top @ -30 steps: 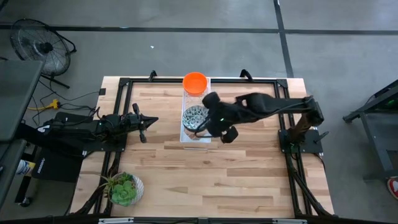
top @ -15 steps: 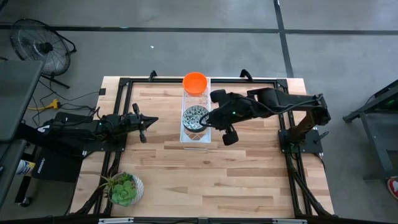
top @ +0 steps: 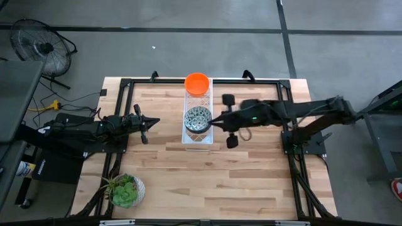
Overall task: Pick & Place Mini bowls
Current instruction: Stack the blue white pattern bowl on top of the other blue white pattern bowls on the shelf
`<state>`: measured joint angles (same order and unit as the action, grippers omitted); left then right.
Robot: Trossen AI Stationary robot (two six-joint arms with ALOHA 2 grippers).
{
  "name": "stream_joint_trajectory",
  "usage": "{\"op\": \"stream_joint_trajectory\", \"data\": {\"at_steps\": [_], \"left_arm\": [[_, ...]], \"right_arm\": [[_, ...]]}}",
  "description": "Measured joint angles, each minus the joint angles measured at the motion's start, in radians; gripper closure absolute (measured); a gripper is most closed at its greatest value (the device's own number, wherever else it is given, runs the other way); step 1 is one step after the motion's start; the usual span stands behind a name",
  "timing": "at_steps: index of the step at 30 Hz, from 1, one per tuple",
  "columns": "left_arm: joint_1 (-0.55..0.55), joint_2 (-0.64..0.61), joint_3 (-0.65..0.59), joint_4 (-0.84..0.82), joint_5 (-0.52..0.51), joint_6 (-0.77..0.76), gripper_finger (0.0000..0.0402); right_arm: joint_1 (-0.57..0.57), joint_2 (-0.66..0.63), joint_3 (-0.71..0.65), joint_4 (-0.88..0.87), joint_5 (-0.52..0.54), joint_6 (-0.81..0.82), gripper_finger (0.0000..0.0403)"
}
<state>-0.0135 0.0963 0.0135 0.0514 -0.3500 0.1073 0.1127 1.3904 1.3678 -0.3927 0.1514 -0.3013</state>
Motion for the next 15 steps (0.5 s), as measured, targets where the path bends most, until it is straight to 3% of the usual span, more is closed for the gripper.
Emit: {"op": "stream_joint_trajectory", "data": {"at_steps": [5, 10, 13, 15], "left_arm": [[0.0, 0.0, 0.0, 0.0, 0.0, 0.0, 0.0401], [0.0, 0.0, 0.0, 0.0, 0.0, 0.0, 0.0401], [0.0, 0.0, 0.0, 0.0, 0.0, 0.0, 0.0401], [0.0, 0.0, 0.0, 0.0, 0.0, 0.0, 0.0401]], "right_arm": [[0.004, -0.131, -0.269, 0.38, -0.019, 0.064, 0.0403], [0.008, -0.18, -0.521, 0.789, -0.001, 0.117, 0.0403], [0.008, -0.18, -0.613, 0.998, -0.011, 0.158, 0.0403], [0.005, -0.18, -0.647, 1.046, 0.007, 0.169, 0.0403]]}}
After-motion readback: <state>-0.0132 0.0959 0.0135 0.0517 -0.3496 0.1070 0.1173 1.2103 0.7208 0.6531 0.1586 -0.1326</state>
